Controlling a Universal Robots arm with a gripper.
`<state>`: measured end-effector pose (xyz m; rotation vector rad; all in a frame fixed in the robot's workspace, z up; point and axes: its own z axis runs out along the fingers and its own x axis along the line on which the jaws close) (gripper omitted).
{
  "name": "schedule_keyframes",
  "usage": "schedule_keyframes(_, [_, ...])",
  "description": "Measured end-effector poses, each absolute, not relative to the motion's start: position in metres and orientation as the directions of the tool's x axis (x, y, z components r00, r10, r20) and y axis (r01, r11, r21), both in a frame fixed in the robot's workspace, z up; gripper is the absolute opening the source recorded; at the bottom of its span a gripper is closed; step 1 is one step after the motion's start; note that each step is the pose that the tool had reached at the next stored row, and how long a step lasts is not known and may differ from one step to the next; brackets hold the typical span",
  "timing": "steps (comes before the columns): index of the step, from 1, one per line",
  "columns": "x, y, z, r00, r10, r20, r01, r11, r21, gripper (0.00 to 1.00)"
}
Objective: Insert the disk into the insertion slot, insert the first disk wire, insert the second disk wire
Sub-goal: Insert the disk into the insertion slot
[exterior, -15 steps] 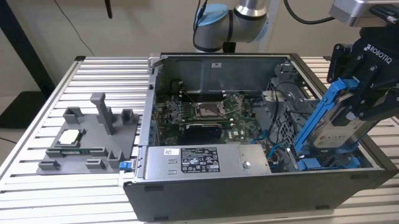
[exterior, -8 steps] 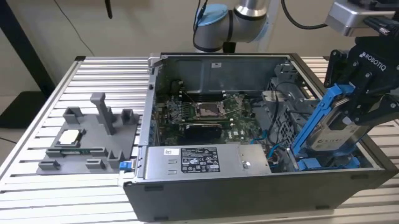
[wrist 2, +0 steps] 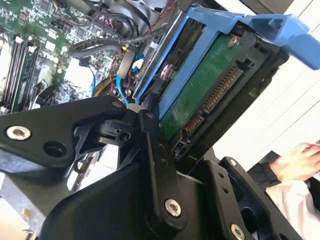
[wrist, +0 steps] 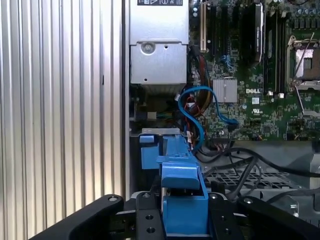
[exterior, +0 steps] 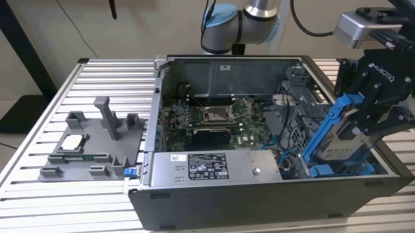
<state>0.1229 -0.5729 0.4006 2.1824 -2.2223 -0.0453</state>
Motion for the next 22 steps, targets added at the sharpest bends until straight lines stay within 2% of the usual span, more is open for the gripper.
schedule_keyframes(12, [0.123,-0.573,0.385,-0.018,-1.0,-0.002,-0.999,0.018,0.039,0.34])
schedule_keyframes(13, [0.123,-0.573,0.385,-0.018,-1.0,-0.002,-0.999,0.018,0.04,0.4])
schedule_keyframes(19, [0.123,-0.573,0.393,-0.018,-1.0,-0.002,-0.999,0.018,0.042,0.4])
schedule_keyframes(22, [0.123,-0.571,0.393,-0.018,-1.0,-0.017,-0.999,0.017,0.042,0.4])
